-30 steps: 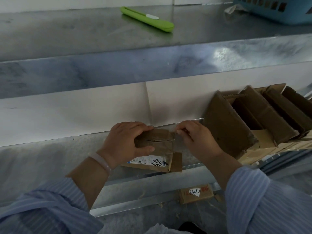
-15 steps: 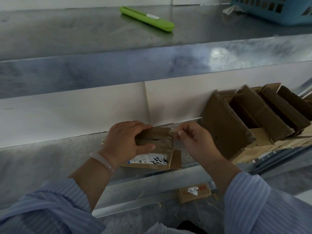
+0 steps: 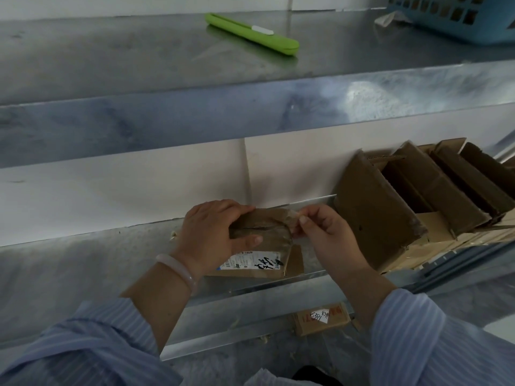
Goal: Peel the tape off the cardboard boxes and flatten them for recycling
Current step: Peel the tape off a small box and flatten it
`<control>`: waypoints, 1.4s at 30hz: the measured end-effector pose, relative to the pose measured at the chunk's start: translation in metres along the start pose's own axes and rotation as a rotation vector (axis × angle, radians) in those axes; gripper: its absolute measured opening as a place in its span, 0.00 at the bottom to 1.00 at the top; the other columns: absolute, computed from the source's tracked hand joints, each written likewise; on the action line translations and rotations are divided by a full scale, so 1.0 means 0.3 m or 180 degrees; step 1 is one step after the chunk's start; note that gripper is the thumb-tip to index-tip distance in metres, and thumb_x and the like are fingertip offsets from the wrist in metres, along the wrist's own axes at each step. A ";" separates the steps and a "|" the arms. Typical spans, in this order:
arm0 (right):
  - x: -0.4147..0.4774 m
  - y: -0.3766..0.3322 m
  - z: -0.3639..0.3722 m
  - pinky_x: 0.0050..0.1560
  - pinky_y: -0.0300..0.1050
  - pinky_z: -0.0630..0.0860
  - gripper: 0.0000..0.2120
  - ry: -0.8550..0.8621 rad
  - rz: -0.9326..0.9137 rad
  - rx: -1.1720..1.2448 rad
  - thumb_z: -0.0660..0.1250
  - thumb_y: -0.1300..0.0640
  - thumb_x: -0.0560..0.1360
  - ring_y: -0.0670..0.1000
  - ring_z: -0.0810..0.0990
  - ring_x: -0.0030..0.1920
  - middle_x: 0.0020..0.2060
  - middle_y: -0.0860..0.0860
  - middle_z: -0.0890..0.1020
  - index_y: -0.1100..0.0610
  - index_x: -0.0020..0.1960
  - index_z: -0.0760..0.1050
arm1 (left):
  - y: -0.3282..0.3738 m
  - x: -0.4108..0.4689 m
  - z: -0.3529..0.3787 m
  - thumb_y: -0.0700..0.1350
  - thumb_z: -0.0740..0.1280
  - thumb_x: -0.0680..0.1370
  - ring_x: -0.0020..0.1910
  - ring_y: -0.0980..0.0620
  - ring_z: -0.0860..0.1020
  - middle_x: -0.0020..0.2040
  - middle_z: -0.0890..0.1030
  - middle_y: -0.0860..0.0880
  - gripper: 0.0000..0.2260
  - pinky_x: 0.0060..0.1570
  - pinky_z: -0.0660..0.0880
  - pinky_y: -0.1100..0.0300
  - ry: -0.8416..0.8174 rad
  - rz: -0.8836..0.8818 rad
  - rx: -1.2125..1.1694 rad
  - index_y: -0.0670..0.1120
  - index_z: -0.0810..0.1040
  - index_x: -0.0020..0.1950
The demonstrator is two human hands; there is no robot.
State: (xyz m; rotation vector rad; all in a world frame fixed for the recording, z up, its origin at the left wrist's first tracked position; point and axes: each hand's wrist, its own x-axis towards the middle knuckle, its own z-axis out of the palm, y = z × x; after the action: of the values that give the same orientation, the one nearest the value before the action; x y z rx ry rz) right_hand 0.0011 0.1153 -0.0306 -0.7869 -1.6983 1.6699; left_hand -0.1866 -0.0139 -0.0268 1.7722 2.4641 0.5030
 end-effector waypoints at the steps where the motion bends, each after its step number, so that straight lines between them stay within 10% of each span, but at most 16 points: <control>1: 0.003 -0.004 -0.002 0.41 0.38 0.78 0.10 0.0050 0.0120 0.0221 0.60 0.70 0.78 0.48 0.82 0.39 0.35 0.50 0.83 0.60 0.50 0.77 | 0.001 0.003 0.001 0.76 0.52 0.69 0.59 0.57 0.73 0.59 0.75 0.61 0.34 0.61 0.66 0.53 0.0016 -0.0036 0.0030 0.61 0.70 0.68; 5: 0.013 -0.002 -0.037 0.48 0.45 0.81 0.13 0.0312 0.0629 0.0155 0.63 0.64 0.79 0.50 0.84 0.48 0.47 0.51 0.84 0.56 0.62 0.76 | 0.004 0.010 0.004 0.77 0.50 0.68 0.59 0.56 0.72 0.60 0.75 0.60 0.35 0.61 0.65 0.54 0.0057 -0.0112 0.0046 0.61 0.69 0.69; 14: 0.018 -0.028 -0.022 0.43 0.42 0.82 0.01 -0.0141 0.1191 -0.0917 0.73 0.57 0.73 0.48 0.85 0.41 0.38 0.51 0.86 0.54 0.44 0.82 | 0.014 0.012 0.007 0.76 0.51 0.68 0.59 0.55 0.73 0.60 0.75 0.60 0.35 0.61 0.66 0.53 0.0079 -0.0157 0.0085 0.60 0.70 0.69; 24: 0.036 -0.062 -0.044 0.36 0.45 0.82 0.06 -0.0618 0.2188 0.0478 0.65 0.68 0.76 0.49 0.84 0.34 0.34 0.55 0.84 0.64 0.51 0.78 | 0.011 0.013 0.007 0.76 0.53 0.68 0.58 0.56 0.74 0.59 0.76 0.60 0.34 0.59 0.67 0.54 0.0112 -0.0153 0.0103 0.61 0.71 0.68; 42: 0.038 -0.041 -0.023 0.39 0.38 0.81 0.04 -0.0358 0.1168 -0.0615 0.70 0.56 0.75 0.46 0.85 0.41 0.40 0.48 0.85 0.52 0.49 0.81 | 0.020 0.011 0.005 0.77 0.51 0.67 0.57 0.55 0.74 0.59 0.76 0.59 0.35 0.59 0.67 0.53 0.0116 -0.0136 0.0110 0.60 0.71 0.68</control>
State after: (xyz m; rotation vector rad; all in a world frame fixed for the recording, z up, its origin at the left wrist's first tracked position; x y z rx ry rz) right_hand -0.0006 0.1284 -0.0181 -1.1743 -1.9012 1.8355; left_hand -0.1821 -0.0088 -0.0259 1.7339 2.5444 0.4967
